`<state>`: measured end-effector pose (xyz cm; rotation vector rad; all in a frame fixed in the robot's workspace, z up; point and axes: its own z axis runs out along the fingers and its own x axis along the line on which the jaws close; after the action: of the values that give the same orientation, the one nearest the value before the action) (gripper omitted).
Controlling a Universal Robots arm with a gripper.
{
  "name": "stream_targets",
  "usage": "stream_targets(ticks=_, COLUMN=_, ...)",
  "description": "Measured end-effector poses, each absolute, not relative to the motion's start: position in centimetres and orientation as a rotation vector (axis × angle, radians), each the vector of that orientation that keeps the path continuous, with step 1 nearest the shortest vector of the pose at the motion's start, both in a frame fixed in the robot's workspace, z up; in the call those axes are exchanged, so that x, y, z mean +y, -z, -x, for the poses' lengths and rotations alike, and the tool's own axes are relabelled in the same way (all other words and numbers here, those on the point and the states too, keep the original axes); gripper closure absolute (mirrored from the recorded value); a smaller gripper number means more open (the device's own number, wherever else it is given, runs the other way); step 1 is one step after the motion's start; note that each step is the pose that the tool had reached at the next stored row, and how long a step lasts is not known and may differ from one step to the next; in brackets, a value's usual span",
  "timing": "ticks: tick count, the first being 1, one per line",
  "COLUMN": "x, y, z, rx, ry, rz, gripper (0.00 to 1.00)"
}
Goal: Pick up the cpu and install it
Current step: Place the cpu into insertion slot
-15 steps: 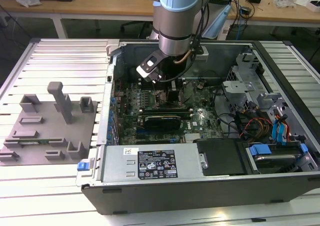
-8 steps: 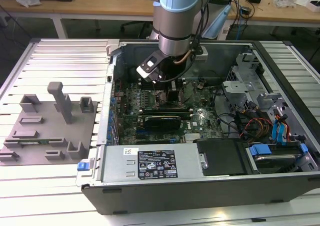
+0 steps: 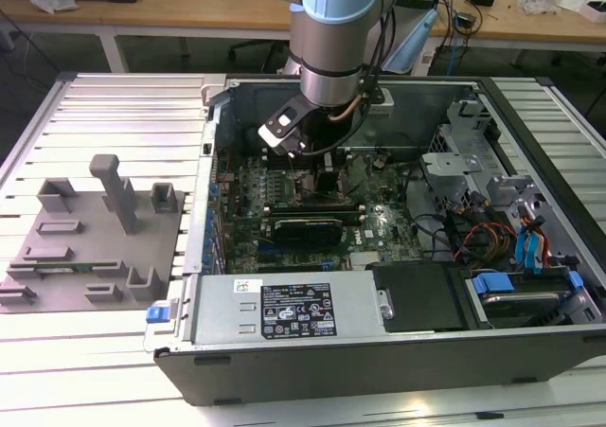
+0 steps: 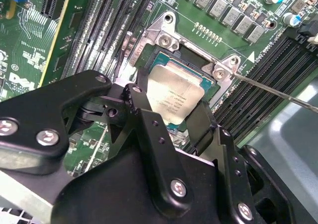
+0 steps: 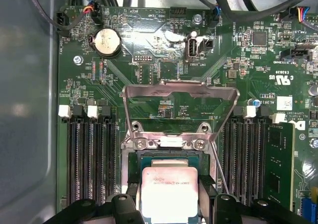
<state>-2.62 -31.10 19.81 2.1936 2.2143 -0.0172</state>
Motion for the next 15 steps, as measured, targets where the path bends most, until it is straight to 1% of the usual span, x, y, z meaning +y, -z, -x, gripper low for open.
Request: stream_targets(ticks=15, x=-31.11, y=-19.79, z=2.47, rx=2.212, ry=0.017, rz=-2.196, gripper=0.45)
